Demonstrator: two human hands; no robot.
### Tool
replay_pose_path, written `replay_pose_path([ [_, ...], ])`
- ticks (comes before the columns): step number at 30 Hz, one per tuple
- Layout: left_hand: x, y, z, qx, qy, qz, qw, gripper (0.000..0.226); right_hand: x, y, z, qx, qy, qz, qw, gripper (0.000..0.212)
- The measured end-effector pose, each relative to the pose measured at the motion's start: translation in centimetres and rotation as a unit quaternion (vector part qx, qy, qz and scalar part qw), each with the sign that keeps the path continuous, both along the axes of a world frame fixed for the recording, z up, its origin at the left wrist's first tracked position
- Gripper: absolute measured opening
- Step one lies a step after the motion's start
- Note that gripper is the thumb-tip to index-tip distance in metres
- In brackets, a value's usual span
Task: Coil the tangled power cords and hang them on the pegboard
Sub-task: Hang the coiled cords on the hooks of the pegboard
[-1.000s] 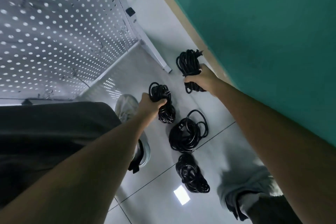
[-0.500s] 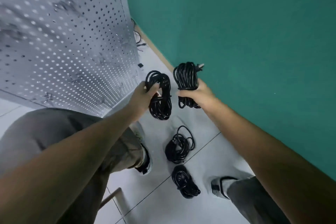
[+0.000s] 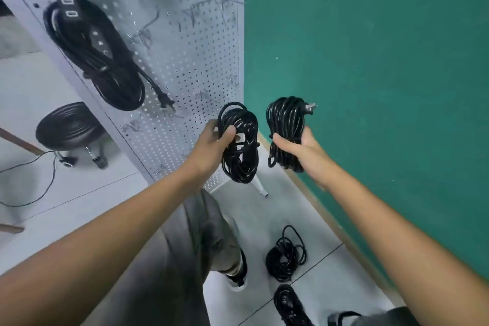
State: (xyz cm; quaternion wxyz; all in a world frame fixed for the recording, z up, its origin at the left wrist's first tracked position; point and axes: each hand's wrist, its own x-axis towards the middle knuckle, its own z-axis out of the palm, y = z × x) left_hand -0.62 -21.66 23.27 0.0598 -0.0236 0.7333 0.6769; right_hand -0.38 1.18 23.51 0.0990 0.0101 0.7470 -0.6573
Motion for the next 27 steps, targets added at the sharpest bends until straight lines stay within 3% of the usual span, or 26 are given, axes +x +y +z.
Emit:
replay_pose_path([
  [9,-0.8,-2.3,3.1,0.013,0.058,0.088,0.994,0.031,0.6,-1.8,2.8,-0.009,0.046,-0.012,0.999,0.066],
  [24,-8.4,-1.6,0.7,0.054,-0.012,0.148,0.987,0.009,-0.5,-1.0,0.1,0.059,0.019,-0.024,0.998,0.071],
  [25,-9.1,-2.0,0.3,0.048,-0.011,0.157,0.986,0.01,-0.6,-1.1,0.1,0.06,0.018,-0.024,0.998,0.071],
  [27,-10.7,-2.6,-0.6,0.041,-0.017,0.175,0.984,0.036,-0.8,-1.5,-0.1,0.062,0.018,-0.023,0.998,0.07],
])
